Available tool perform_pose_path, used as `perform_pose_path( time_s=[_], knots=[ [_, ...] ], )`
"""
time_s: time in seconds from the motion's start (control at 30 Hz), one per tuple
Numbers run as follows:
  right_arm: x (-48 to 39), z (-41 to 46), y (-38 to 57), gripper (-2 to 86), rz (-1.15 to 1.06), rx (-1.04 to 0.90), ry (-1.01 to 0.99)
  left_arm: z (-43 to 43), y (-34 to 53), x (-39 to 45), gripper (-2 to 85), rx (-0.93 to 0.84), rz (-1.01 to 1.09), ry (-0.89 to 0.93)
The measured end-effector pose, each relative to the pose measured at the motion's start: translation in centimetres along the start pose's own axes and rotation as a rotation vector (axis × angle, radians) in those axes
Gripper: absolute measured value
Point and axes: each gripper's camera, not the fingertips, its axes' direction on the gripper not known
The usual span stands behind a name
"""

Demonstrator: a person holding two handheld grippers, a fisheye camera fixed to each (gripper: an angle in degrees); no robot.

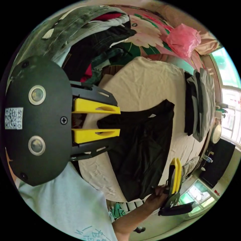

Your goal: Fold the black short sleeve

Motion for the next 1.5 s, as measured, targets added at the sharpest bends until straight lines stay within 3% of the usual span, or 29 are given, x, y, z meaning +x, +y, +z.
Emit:
perform_pose_path(
  time_s=[0.37,0.63,0.73,1.0,1.2,1.5],
  knots=[
    [-2.3,10.4,-14.2,9.9,-0.298,-0.242,-0.194,3.8,2.0,-1.9,10.5,-0.014,-0.086,0.090],
    [-3.2,11.3,-15.3,3.6,-0.375,-0.326,-0.170,6.5,1.2,-1.8,2.1,-0.071,-0.068,0.029],
    [-3.8,9.7,-14.7,2.1,-0.425,-0.319,-0.049,7.2,1.1,-1.1,1.2,-0.068,-0.059,-0.009],
    [1.6,-1.3,-11.3,1.1,-0.365,-0.073,-0.100,6.1,1.7,0.4,0.5,0.046,-0.016,0.097],
    [8.7,-12.9,-3.5,1.0,-0.226,0.117,-0.119,5.2,0.0,5.9,0.5,0.119,0.151,0.186],
    [18.7,-24.0,13.1,1.1,0.025,0.153,-0.048,12.9,-5.6,19.3,0.5,0.068,0.496,0.321]
  ],
)
